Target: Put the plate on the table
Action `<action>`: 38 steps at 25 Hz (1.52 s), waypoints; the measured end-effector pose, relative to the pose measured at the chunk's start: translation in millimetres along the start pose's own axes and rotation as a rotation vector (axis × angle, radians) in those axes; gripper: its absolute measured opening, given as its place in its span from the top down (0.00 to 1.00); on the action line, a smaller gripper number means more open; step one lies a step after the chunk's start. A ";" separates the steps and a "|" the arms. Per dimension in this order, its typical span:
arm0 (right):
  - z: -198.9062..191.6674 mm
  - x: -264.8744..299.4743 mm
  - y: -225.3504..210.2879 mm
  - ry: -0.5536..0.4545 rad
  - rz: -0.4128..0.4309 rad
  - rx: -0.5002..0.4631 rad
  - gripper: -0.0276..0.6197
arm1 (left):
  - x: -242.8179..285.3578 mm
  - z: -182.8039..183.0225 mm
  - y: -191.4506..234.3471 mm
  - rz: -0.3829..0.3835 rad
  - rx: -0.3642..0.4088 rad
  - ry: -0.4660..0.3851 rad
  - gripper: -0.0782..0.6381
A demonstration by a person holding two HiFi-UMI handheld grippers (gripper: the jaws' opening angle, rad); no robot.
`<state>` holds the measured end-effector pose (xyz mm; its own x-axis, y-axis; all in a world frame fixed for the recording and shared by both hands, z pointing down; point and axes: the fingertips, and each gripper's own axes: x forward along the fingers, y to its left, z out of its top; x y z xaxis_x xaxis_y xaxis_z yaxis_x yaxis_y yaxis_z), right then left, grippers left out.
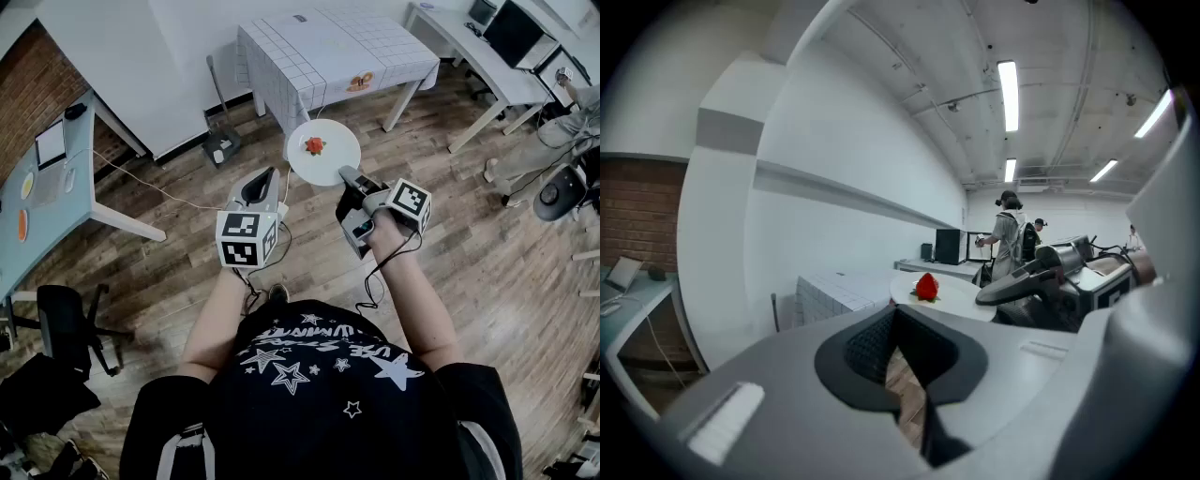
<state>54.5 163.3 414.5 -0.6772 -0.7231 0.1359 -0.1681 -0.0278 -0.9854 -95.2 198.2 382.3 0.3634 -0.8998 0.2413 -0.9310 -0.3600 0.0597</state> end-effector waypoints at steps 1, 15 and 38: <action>0.0 0.1 0.2 0.007 -0.010 -0.011 0.93 | 2.3 -0.5 -0.5 0.001 -0.002 0.008 0.88; 0.5 5.8 -2.7 0.024 -0.011 -0.013 0.93 | 11.9 -0.5 -4.3 0.011 -0.008 0.019 0.88; -10.9 54.6 -27.3 -0.059 -0.137 0.022 0.93 | 39.6 -19.7 56.3 -0.113 -0.021 0.052 0.88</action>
<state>14.3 132.1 450.0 -0.6052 -0.7511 0.2638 -0.2401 -0.1438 -0.9600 -134.0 147.2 414.3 0.4646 -0.8396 0.2815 -0.8848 -0.4528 0.1099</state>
